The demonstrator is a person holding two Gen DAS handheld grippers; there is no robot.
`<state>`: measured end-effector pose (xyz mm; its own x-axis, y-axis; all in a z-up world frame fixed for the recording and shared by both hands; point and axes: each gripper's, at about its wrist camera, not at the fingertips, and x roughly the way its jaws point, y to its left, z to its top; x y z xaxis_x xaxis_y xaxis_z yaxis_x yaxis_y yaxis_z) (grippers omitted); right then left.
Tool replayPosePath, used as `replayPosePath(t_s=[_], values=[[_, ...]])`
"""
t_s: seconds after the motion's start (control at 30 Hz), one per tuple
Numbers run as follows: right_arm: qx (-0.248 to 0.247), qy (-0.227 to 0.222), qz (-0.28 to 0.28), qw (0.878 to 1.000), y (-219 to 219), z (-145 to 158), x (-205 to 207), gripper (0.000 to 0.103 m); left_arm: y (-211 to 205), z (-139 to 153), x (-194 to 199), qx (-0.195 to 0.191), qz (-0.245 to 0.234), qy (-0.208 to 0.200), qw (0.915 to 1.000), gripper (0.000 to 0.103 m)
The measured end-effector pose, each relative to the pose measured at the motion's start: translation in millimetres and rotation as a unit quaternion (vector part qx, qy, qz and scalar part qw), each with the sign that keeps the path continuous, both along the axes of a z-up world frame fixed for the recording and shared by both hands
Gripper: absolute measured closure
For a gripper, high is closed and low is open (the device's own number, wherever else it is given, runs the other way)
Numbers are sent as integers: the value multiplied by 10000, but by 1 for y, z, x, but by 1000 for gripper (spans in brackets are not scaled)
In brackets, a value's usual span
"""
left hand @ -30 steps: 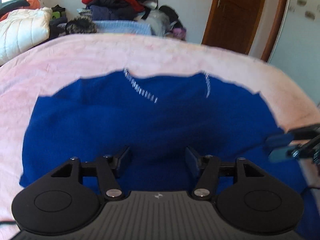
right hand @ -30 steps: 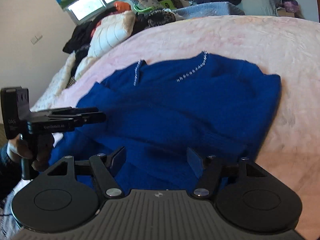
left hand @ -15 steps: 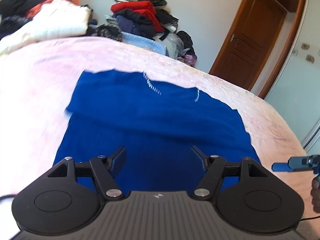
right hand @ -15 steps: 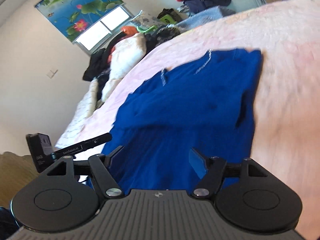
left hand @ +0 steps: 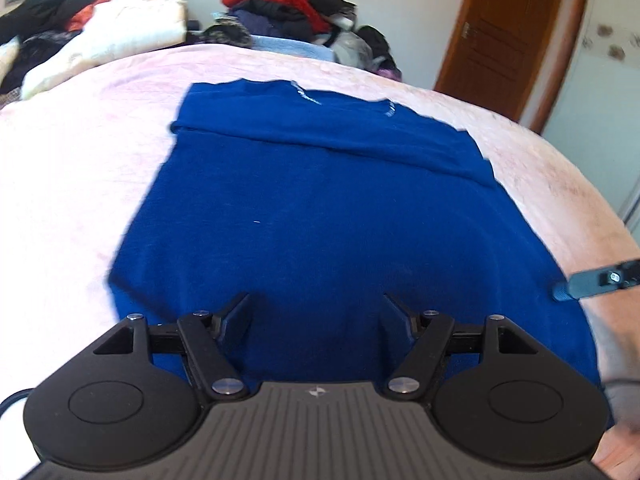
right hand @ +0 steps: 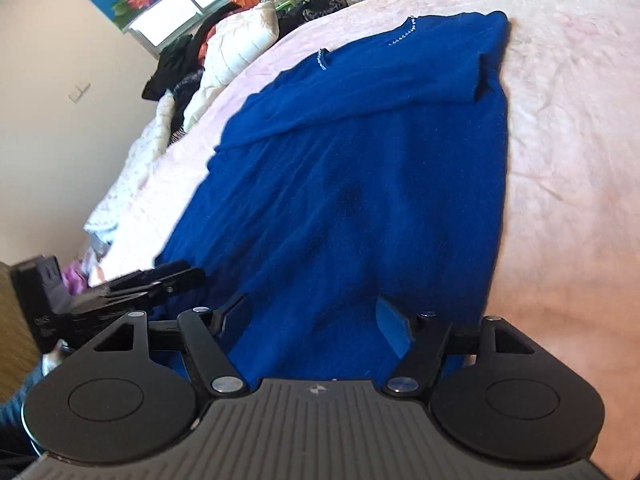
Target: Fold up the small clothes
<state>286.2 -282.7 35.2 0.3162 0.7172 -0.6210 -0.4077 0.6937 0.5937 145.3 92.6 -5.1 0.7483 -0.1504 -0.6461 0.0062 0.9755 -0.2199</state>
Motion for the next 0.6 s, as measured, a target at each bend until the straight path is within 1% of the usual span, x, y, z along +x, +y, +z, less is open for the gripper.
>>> replayPosePath(t_s=[0.07, 0.1, 0.13, 0.2, 0.27, 0.3, 0.33, 0.4, 0.43, 0.47, 0.5, 0.53, 0.57, 0.6], values=[[155, -58, -35, 9999, -9, 9, -12, 29, 13, 10, -20, -292, 150, -151, 9993, 33], [217, -82, -69, 9997, -13, 12, -18, 28, 15, 15, -32, -396, 128, -293, 9987, 33], [277, -95, -102, 9995, -17, 14, -24, 27, 15, 20, -44, -455, 28, -455, 9979, 32], [391, -66, -183, 9990, -23, 14, -33, 23, 2, 25, -63, -457, -276, -596, 9968, 32], [487, -14, -219, 9986, -24, 13, -39, 23, -18, 24, -77, -511, -729, -572, 9944, 32], [514, 8, -217, 9984, -23, 12, -41, 23, -30, 21, -83, -459, -888, -545, 9935, 32], [548, 32, -220, 9983, -21, 12, -42, 23, -37, 17, -85, -387, -902, -495, 9939, 32], [607, 109, -211, 9979, -19, 11, -42, 23, -44, 5, -79, -457, -841, -204, 9952, 32], [628, 144, -196, 9977, -17, 10, -43, 23, -44, 0, -75, -514, -752, -20, 9958, 32], [635, 162, -168, 9977, -15, 10, -44, 23, -43, -2, -72, -501, -568, 125, 9970, 32], [627, 159, -129, 9978, -13, 11, -45, 23, -40, -3, -74, -433, -294, 122, 9986, 32], [613, 148, -87, 9980, -12, 11, -47, 23, -36, -3, -80, -299, 148, -15, 9994, 32], [611, 138, -75, 9980, -12, 12, -50, 23, -32, -3, -89, -179, 592, -130, 9980, 32], [635, 139, -92, 9978, -13, 12, -52, 22, -28, -4, -98, -139, 928, -180, 9954, 32]])
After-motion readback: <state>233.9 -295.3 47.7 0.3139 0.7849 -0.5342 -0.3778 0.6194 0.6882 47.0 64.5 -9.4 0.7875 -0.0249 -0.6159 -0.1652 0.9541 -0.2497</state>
